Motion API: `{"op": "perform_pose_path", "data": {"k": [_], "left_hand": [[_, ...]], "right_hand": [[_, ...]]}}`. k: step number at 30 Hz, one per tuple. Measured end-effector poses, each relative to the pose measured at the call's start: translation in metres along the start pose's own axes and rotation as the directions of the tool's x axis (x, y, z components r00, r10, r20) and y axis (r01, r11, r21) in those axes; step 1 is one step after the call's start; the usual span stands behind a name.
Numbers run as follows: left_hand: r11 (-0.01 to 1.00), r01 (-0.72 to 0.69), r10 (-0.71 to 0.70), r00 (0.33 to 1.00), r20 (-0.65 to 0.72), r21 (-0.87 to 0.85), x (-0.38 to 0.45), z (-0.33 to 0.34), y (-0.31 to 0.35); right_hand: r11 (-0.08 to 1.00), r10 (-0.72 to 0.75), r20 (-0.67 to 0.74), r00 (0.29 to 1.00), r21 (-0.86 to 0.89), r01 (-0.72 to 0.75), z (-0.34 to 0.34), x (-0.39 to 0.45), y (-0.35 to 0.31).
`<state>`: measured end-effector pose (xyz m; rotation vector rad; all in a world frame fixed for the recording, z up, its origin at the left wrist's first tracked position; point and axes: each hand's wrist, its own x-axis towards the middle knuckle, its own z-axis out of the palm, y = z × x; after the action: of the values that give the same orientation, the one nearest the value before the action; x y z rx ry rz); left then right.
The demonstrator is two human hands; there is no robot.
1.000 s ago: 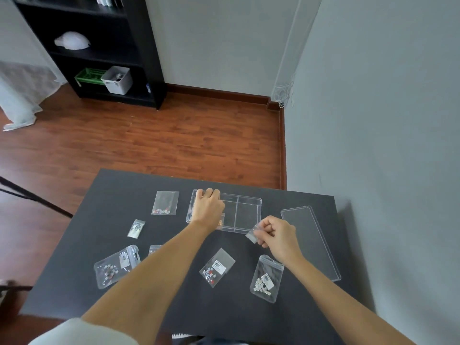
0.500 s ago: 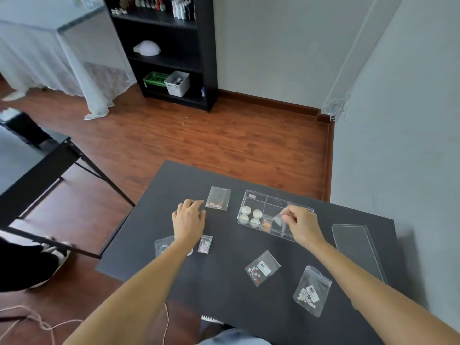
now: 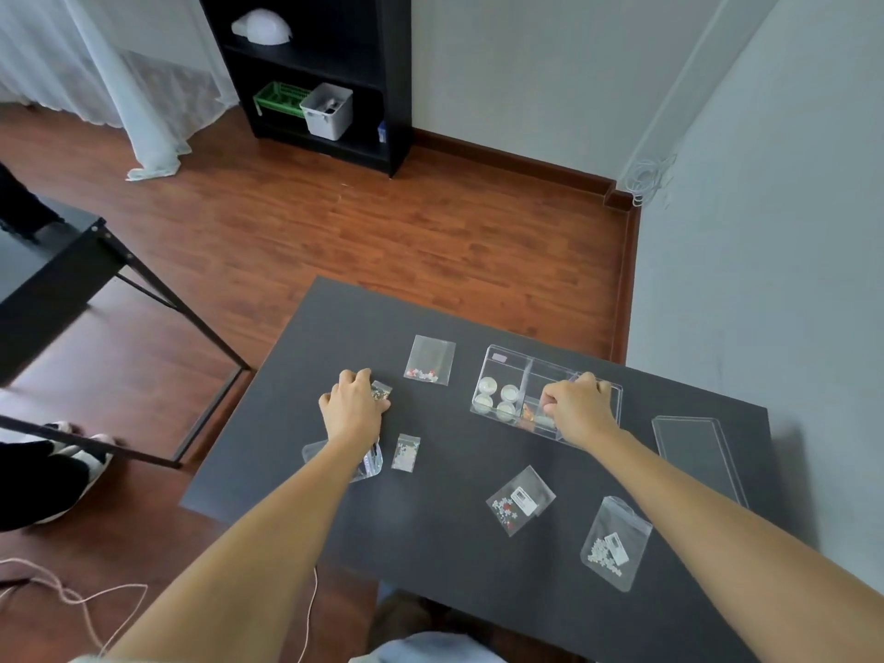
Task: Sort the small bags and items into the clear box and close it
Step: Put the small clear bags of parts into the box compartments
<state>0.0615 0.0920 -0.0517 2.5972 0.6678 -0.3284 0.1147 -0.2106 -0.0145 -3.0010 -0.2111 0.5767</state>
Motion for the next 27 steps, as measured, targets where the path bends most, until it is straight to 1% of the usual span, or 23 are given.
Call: {"op": "perform_pose_path", "data": {"k": [5,7,10,11,13,15,17,19,21,23,25,27], "left_hand": [[0.986,0.035,-0.033,0.999,0.015,-0.165,0.005,-0.004,0.0],[0.979,0.051,-0.045,0.998,0.033,-0.196,0.006,-0.004,0.002],[0.972,0.051,-0.042,0.998,0.042,-0.229,0.007,-0.002,0.003],[0.972,0.049,-0.04,0.998,0.044,-0.231,0.007,-0.001,0.003],[0.973,0.038,-0.028,0.998,0.048,-0.229,0.007,-0.001,0.001],[0.973,0.025,-0.012,0.998,0.057,-0.23,0.004,-0.003,0.001],[0.969,0.017,-0.004,0.999,0.053,-0.246,0.001,-0.008,-0.001],[0.966,0.007,0.002,0.999,0.035,-0.259,-0.001,-0.014,-0.003],[0.964,-0.007,0.01,1.0,0.01,-0.265,-0.003,-0.022,-0.006],[0.961,-0.021,0.019,1.0,-0.011,-0.277,-0.006,-0.03,-0.01],[0.955,-0.033,0.025,0.999,-0.031,-0.295,-0.009,-0.037,-0.015],[0.951,-0.043,0.03,0.998,-0.049,-0.306,-0.013,-0.043,-0.022]], "right_hand": [[0.987,0.018,-0.044,0.999,-0.161,-0.025,0.002,0.002,-0.004],[0.974,0.02,-0.07,0.997,-0.223,-0.036,0.001,0.003,-0.003],[0.966,-0.001,-0.105,0.994,-0.258,-0.026,0.0,0.004,-0.001],[0.97,-0.007,-0.113,0.994,-0.242,-0.021,0.0,0.004,-0.001],[0.989,-0.011,-0.158,0.987,-0.149,-0.013,0.001,0.003,-0.001],[0.999,-0.037,-0.28,0.959,-0.013,0.035,-0.001,-0.004,-0.005],[0.978,-0.112,-0.426,0.898,0.112,0.176,-0.004,-0.014,-0.013],[0.914,-0.248,-0.494,0.833,0.165,0.37,-0.006,-0.026,-0.029],[0.846,-0.375,-0.481,0.793,0.171,0.504,-0.003,-0.039,-0.048],[0.808,-0.443,-0.425,0.789,0.193,0.557,0.004,-0.048,-0.066],[0.796,-0.472,-0.339,0.814,0.234,0.559,0.014,-0.051,-0.083],[0.812,-0.459,-0.216,0.862,0.292,0.506,0.024,-0.051,-0.099]]}}
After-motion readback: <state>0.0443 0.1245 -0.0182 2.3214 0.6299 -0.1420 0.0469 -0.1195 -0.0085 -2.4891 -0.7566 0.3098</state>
